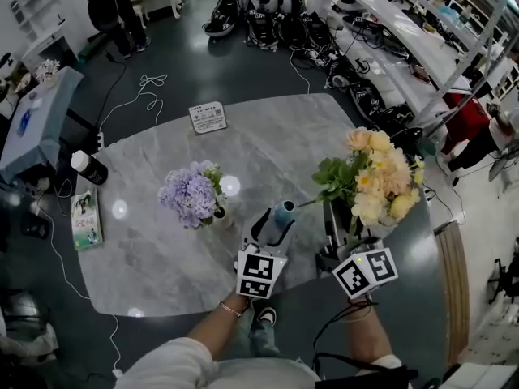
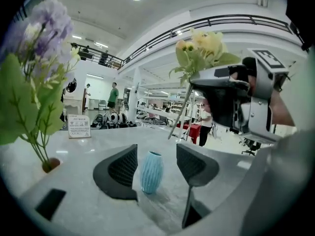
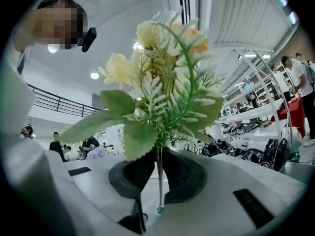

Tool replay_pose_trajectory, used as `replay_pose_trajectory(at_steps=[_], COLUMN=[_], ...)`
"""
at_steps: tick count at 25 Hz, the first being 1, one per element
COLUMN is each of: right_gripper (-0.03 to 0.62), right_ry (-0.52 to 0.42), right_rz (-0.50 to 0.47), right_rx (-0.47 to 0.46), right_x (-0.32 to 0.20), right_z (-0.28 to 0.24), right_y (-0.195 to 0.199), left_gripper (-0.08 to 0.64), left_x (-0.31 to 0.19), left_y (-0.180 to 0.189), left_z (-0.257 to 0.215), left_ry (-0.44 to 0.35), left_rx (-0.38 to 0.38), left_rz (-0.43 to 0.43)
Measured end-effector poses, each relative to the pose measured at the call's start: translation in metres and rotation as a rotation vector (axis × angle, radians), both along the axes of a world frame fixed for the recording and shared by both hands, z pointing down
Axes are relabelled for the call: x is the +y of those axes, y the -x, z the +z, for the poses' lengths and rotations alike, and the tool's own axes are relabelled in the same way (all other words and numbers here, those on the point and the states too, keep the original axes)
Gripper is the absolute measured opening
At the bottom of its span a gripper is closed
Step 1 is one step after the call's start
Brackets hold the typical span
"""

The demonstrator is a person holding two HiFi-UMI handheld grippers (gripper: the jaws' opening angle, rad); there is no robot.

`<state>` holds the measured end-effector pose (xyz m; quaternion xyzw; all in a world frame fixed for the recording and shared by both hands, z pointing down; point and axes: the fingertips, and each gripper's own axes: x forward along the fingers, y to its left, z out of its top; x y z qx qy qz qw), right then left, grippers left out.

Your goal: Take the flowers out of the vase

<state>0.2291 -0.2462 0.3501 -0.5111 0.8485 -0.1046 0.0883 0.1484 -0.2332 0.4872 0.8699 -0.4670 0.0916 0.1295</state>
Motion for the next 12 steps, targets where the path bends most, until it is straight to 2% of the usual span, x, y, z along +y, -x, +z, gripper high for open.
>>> replay_pose_trajectory(at_steps=[3,7,12], right_gripper=[0.046,0.046,0.046], right_ry=[0.032,0.12,0.17], right_rz=[0.011,0.031,0.038], right_rx=[0.021,0.06,0.083], right_x=[0.013,0.039,0.078], right_z=[-0.001,0.009,0.014], right_y=[-0.008,-0.019,-0.027], left_gripper=[0.25,0.242,0.167], left_x=[0.007,0.026,0.053], left_y=[0.001,-0.004,-0.012], left_z=[-0.016,-0.029,-0.053], left_ry=[-0.008,0.013,0.008], left_rx=[0.012,0.024,0.049], left_rz=[-0.013,0.009,0.026])
